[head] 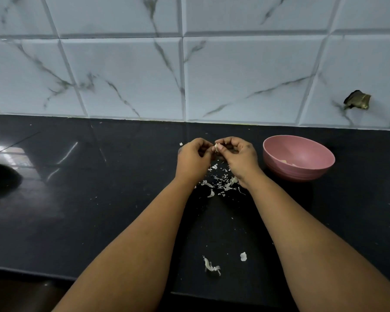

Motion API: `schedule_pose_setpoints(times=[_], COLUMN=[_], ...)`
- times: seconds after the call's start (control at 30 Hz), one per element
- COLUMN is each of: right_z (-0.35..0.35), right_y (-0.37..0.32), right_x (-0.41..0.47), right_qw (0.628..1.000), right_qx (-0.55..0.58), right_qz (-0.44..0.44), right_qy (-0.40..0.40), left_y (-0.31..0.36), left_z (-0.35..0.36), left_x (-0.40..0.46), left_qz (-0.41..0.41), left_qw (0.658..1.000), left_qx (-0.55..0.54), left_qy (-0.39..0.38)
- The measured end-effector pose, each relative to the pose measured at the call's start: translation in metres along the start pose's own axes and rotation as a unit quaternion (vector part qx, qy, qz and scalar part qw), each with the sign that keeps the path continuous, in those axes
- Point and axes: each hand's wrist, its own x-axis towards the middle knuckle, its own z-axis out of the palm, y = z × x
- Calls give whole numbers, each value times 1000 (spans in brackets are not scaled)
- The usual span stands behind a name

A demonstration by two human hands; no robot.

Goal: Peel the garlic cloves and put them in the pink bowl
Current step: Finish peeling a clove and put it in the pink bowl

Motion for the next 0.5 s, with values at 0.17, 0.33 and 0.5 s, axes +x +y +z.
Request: schedule_pose_setpoints(times=[0.17, 0.33, 0.5], right_z=[-3, -2, -3], right_y=[2, -1, -2], right_x=[1, -2, -3], right_qw=[1000, 999, 998], right_qx=[2, 40, 51], right_qz=[-8, 5, 13], right_qy=[-12, -28, -22], left_y=[3, 5, 10], left_z=[-1, -3, -3], left_x=[-1, -2, -4], left_qz=[15, 9, 15], left_qw=[999, 999, 997], left_qx=[30, 49, 77], left_qy=[-10, 1, 2])
